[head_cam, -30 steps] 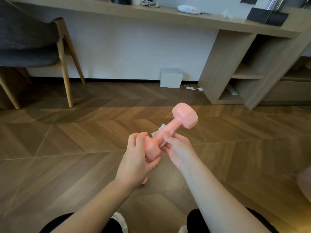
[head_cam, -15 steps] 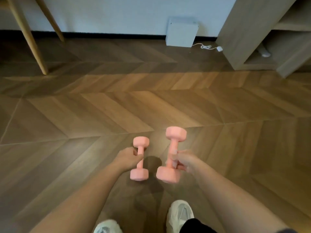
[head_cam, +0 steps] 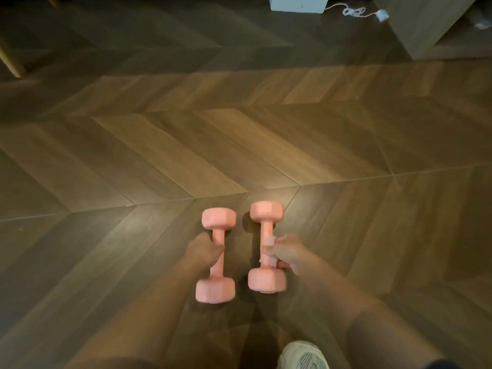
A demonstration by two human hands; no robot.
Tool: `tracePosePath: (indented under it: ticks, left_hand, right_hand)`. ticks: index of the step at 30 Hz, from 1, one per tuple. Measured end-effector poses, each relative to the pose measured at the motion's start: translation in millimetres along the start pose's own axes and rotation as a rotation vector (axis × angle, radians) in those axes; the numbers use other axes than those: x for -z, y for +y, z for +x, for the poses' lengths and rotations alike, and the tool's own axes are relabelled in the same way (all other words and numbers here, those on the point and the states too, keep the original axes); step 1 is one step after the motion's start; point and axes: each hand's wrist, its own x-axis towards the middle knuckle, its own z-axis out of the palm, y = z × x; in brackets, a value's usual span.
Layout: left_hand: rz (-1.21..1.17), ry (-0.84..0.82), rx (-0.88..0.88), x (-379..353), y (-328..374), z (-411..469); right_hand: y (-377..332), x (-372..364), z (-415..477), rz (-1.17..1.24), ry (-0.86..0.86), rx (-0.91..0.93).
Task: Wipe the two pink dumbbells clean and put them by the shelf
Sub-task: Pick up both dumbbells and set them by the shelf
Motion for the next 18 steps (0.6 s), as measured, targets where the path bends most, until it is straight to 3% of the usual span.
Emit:
tracePosePath:
  ticks: [5,11,18]
  left_hand:
    - [0.005,-0.003,0.006,-4,-1,11]
    - [-0.029,-0.01,-0.002,-5,0,4]
    - [-0.144,-0.075,0.017,0,-6,-4]
  right_hand:
    - [0,-6,3,-0.063,0.014,0.042]
    - [3,-4,-10,-0.332,0.195,0.161]
    - [5,11,-21,-0.023,0.104,0.053]
